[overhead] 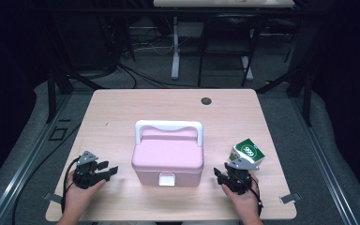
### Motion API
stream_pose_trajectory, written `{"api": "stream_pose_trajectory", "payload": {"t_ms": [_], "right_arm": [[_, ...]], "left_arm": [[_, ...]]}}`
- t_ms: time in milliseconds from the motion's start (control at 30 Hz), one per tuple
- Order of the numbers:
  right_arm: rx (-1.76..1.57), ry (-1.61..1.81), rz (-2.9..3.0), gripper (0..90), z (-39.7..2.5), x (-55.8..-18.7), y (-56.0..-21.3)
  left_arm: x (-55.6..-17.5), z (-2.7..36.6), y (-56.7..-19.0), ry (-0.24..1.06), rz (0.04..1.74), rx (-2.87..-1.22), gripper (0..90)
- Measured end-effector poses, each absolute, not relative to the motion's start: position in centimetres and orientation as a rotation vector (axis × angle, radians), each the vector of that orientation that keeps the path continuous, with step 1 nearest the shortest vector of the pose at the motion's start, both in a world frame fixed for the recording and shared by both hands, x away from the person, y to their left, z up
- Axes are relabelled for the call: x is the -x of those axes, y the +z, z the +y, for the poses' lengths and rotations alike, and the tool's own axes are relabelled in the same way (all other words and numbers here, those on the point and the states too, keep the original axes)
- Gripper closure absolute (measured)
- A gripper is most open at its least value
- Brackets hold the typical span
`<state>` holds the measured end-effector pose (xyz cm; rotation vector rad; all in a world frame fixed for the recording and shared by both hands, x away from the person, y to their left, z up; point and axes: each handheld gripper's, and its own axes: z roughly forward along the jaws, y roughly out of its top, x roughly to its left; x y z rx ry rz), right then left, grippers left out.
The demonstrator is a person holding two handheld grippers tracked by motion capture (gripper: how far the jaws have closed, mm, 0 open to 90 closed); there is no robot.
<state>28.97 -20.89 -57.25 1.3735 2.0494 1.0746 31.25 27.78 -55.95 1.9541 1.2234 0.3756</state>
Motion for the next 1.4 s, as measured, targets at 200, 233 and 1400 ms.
{"api": "stream_pose_trajectory", "payload": {"t_ms": [200,233,1400], "right_arm": [[-1.384,1.094,2.035,51.8,-21.1,-28.9,-57.0],[-1.386,1.103,2.033,52.0,-21.1,-28.9,-57.0],[-1.397,1.154,2.050,69.2,-19.7,-30.1,-55.0]], "left_arm": [[-30.9,27.5,-55.7,0.383,1.207,-1.968,50.4],[-30.9,27.5,-55.7,0.391,1.197,-1.972,50.4],[-33.4,24.5,-52.6,0.354,1.174,-1.910,71.5]]}}
